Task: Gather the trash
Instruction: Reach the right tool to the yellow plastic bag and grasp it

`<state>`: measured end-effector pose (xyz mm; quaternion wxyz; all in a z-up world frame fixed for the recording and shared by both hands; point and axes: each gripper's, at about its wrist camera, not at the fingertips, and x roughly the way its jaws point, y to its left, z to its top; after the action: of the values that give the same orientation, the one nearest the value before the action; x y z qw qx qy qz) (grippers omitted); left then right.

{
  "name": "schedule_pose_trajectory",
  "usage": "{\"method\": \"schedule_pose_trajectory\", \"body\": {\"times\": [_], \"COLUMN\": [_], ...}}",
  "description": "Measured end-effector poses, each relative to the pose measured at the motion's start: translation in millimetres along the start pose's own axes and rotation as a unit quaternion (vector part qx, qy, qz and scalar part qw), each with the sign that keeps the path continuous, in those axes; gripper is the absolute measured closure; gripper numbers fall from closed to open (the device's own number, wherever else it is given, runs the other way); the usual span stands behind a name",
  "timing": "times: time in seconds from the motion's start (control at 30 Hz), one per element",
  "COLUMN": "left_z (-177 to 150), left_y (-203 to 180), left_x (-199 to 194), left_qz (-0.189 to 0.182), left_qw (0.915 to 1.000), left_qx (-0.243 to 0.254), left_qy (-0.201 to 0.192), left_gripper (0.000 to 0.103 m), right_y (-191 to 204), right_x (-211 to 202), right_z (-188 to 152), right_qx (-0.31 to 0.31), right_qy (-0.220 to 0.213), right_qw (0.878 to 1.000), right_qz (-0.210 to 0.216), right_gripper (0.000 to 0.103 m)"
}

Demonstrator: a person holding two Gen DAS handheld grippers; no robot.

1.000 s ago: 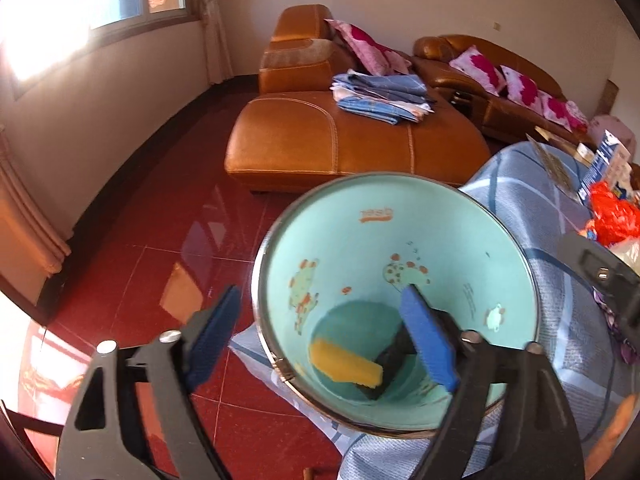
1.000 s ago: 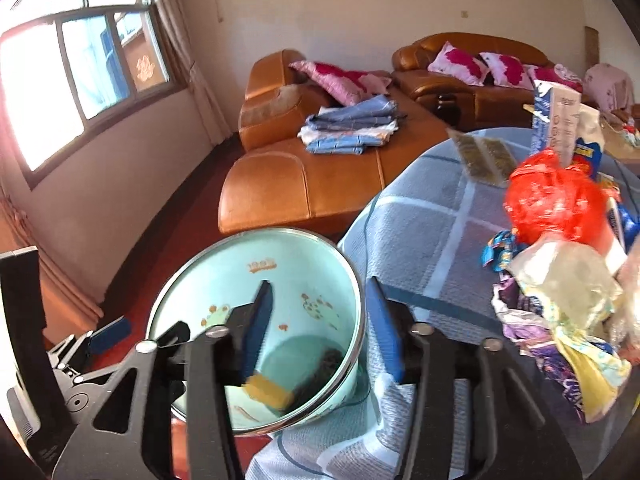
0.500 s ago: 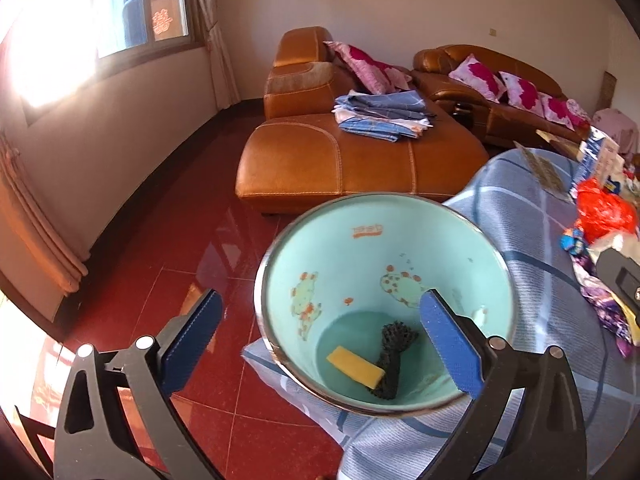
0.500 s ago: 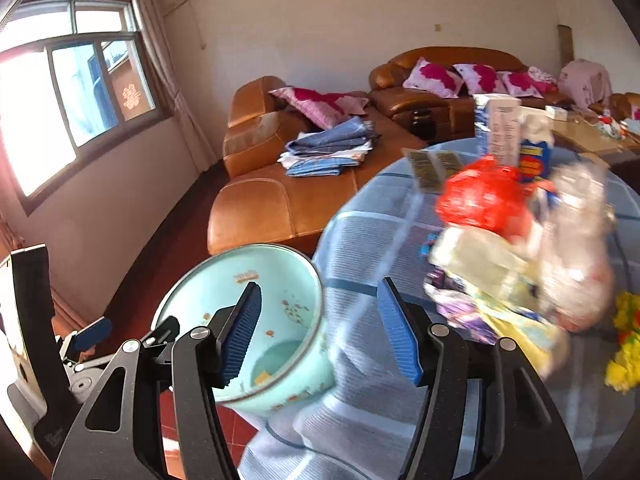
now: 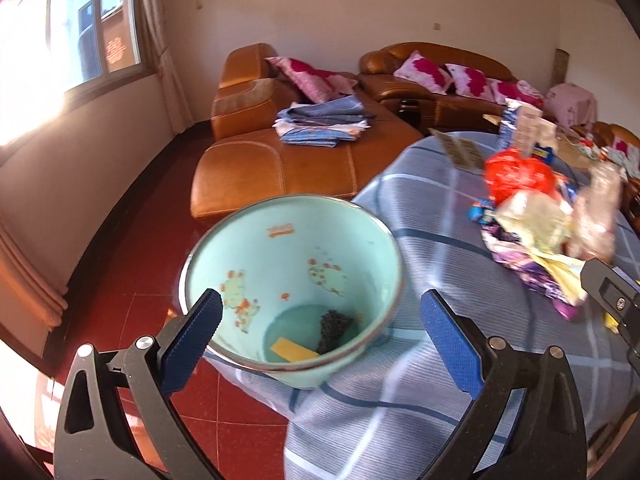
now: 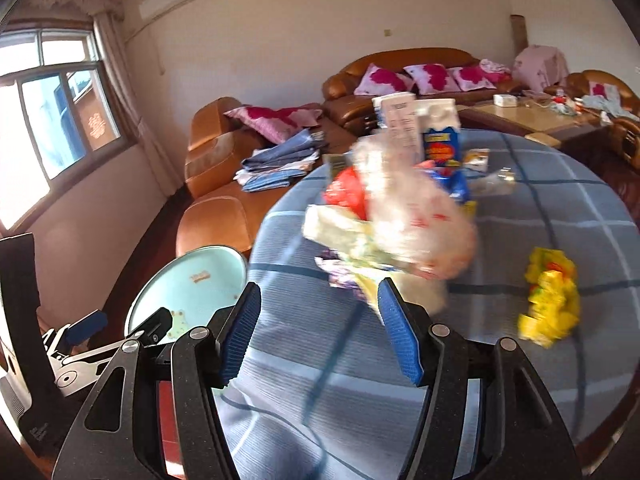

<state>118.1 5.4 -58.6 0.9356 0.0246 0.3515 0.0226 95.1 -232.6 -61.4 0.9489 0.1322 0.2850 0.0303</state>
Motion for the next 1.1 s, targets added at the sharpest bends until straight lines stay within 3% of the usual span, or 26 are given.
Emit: {"method": "schedule_pose_trajectory", "body": {"times": [0.7,1.1], "left_z": [-13.8,-37.9], "left_y": [-83.8,-117.4], "left_x": [-42.2,-22.1], "left_qz": [-0.071,-0.138], "left_qw": [0.9958,0.987], "left_qx": [0.057,0.066], "left_qy": [-0.01,0.05], "left_gripper": [0.006,0.006], "right_y": [-91.6,-141.3], "right_x": [-65.1,-63.7], "right_z": [-15.0,-24.9], "right_qx": [0.065,0.095], "right_qy": [-0.041,-0.019], "right_qw": [0.994,0.989], "right_qz": [-0.072,-0.114], "right_gripper": [0.042,0.042]}}
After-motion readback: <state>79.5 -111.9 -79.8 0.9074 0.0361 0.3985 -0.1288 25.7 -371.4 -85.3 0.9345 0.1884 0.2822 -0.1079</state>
